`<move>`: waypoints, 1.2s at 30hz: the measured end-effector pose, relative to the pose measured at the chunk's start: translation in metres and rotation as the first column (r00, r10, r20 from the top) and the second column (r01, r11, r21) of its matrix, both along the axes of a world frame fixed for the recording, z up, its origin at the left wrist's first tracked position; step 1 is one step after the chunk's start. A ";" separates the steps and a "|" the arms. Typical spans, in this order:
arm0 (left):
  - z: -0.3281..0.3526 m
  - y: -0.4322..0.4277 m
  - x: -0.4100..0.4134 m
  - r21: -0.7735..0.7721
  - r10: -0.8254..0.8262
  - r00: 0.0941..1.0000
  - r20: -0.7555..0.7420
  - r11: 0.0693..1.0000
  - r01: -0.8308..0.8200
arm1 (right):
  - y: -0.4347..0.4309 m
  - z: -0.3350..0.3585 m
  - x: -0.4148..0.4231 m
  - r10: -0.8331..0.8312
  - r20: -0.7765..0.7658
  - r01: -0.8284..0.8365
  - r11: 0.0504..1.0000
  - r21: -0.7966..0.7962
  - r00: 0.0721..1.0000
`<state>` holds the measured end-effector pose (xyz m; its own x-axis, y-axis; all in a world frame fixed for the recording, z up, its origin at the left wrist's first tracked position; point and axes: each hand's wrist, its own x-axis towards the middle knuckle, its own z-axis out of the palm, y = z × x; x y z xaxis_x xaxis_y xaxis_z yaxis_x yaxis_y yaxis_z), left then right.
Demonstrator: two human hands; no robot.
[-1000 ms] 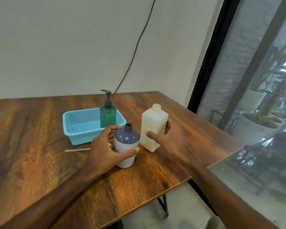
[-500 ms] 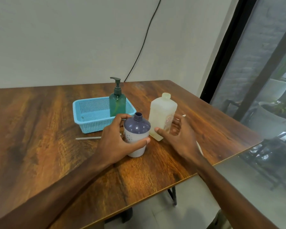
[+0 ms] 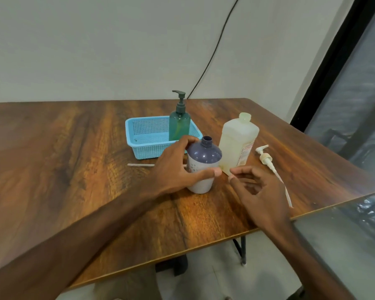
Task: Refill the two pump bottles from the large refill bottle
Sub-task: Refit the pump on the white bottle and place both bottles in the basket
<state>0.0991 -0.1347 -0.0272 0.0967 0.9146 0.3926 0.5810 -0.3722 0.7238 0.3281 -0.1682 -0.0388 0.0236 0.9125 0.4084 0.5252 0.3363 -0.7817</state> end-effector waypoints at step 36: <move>0.038 0.013 -0.046 0.648 0.198 0.980 -0.009 0.748 -0.145 | 0.010 -0.006 -0.031 -0.054 -0.214 0.065 0.997 0.046 0.975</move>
